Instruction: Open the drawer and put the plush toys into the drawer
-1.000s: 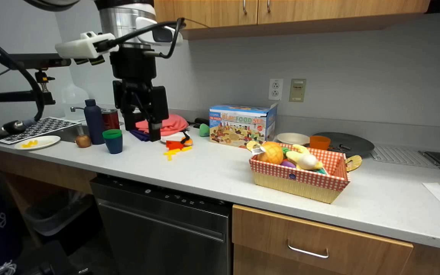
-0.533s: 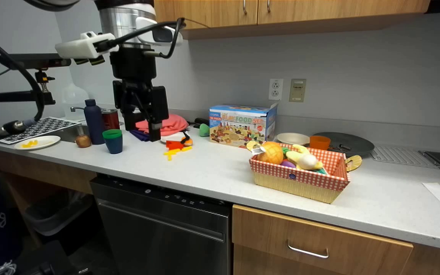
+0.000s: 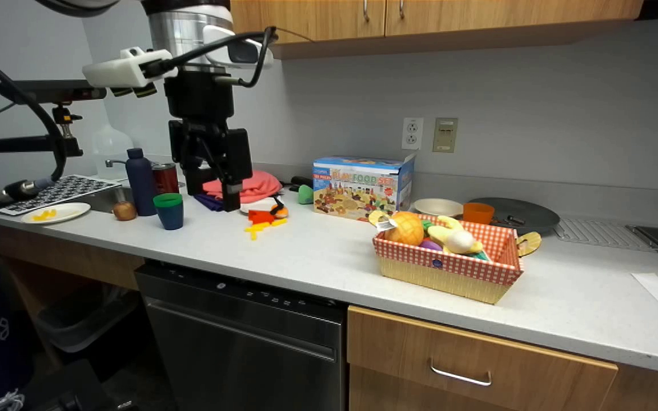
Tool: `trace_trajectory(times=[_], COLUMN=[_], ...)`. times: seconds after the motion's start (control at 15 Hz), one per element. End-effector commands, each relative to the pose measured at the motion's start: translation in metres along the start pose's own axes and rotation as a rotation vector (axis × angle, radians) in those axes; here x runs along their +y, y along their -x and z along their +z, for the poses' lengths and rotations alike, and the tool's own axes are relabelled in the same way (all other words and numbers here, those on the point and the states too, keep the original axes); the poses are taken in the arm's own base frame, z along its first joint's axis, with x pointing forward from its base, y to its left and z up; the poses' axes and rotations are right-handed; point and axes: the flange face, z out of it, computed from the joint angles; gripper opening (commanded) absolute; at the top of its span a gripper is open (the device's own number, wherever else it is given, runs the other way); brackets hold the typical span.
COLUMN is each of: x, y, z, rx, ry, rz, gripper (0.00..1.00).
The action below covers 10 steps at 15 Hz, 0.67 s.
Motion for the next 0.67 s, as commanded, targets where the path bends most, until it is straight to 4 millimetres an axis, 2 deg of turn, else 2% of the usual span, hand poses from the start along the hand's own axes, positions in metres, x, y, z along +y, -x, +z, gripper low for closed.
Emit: trace_trajectory(times=[0.0,0.2,0.33,0.6], x=[0.000,0.005,0.027,0.085], y=[0.000,-0.006,-0.018,-0.049], z=[-0.001,-0.001,0.000,0.011], rx=[-0.001,0.002,-0.003,-0.015], ry=[0.000,0.004,-0.012,-0.053], rz=[0.000,0.019,0.068,0.183], gripper=[1.00,1.00,1.00,1.00])
